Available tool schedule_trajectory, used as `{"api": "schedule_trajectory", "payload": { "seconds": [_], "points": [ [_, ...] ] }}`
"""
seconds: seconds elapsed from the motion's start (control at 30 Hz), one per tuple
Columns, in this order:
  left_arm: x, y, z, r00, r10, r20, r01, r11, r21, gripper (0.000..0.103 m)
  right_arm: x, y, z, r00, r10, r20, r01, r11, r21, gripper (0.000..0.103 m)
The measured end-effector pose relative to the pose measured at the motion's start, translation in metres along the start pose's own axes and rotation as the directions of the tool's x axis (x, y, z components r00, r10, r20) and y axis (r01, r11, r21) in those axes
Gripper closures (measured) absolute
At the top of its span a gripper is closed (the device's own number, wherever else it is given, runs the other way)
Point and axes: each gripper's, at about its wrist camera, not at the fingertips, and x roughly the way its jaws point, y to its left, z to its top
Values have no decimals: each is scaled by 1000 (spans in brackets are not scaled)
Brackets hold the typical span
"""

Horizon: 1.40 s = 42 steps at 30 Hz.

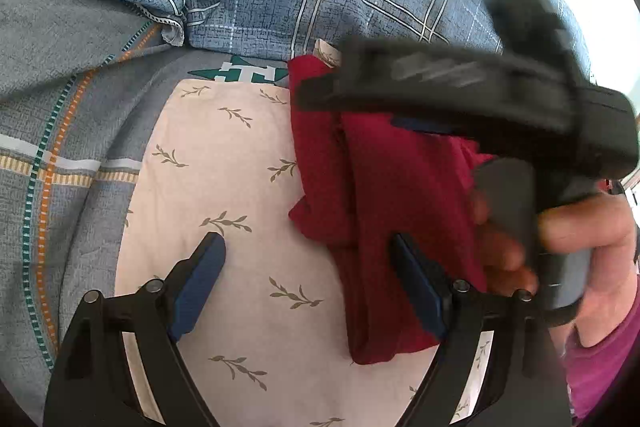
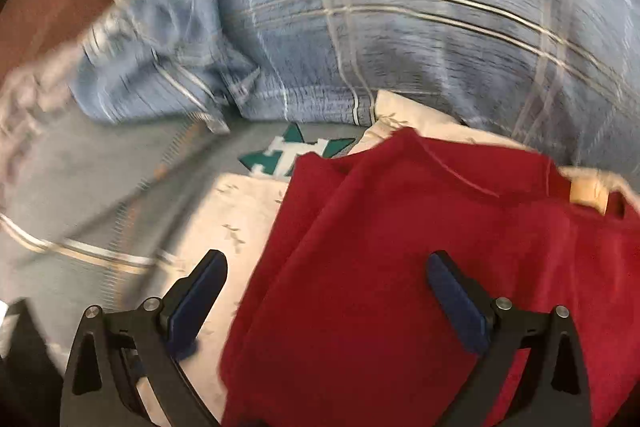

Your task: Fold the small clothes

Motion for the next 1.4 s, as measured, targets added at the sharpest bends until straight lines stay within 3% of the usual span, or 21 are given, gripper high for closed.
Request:
{"api": "schedule_trajectory", "payload": {
  "seconds": [0.03, 0.1, 0.13, 0.17, 0.23, 0.3, 0.4, 0.57, 0.73, 0.9, 0.97, 1.03, 1.1, 1.23, 1.4],
  "points": [
    [0, 1, 1, 1000, -4, 2, 4, 1000, -7, 18, 5, 5, 1, 1000, -22, -5, 22, 999, -25, 4],
    [-1, 3, 1, 1000, -11, 8, 11, 1000, -19, 18, 16, 14, 1, 992, -124, -18, 122, 989, -88, 21],
    [0, 4, 3, 1000, -16, 14, 16, 999, -28, 17, 18, 17, 0, 985, -172, -8, 170, 978, -118, 23],
    [0, 4, 4, 1000, -19, 18, 19, 999, -34, 17, 17, 17, 0, 984, -175, 0, 174, 976, -128, 29],
    [1, 5, 7, 999, -24, 27, 25, 999, -44, 17, 11, 12, -1, 989, -150, 15, 151, 981, -123, 43],
    [2, 5, 11, 998, -38, 41, 40, 998, -49, 17, 1, -3, 2, 997, -78, 23, 80, 993, -81, 65],
    [4, 1, 15, 995, -81, 64, 84, 995, -55, 17, -11, -21, 6, 999, 23, 23, -22, 1000, -10, 77],
    [6, -10, 19, 985, -129, 110, 133, 991, -29, 17, -18, -29, 4, 998, 63, 26, -63, 998, 9, 80],
    [5, -18, 19, 970, -222, 104, 225, 974, -16, 17, -23, -25, 5, 992, 127, 19, -128, 991, 31, 79],
    [11, -13, 19, 979, -190, 73, 193, 980, -45, 17, -47, -37, 0, 974, 224, 39, -226, 972, 57, 60],
    [12, -7, 19, 979, -193, 66, 198, 977, -83, 17, -57, -45, -3, 980, 178, 83, -185, 980, 77, 55],
    [11, 0, 19, 979, -189, 73, 197, 972, -125, 17, -54, -45, -5, 999, 1, 51, -3, 999, 38, 54],
    [13, 6, 19, 978, -191, 77, 201, 967, -153, 17, -46, -42, -8, 996, -83, 42, 84, 996, -22, 58],
    [16, 2, 18, 981, -178, 73, 186, 973, -135, 17, -24, -30, -6, 999, -24, 30, 26, 996, -83, 66],
    [21, -10, 14, 988, -142, 64, 147, 986, -73, 17, -2, -25, 11, 999, -41, -9, 40, 994, -100, 62]
  ]
}}
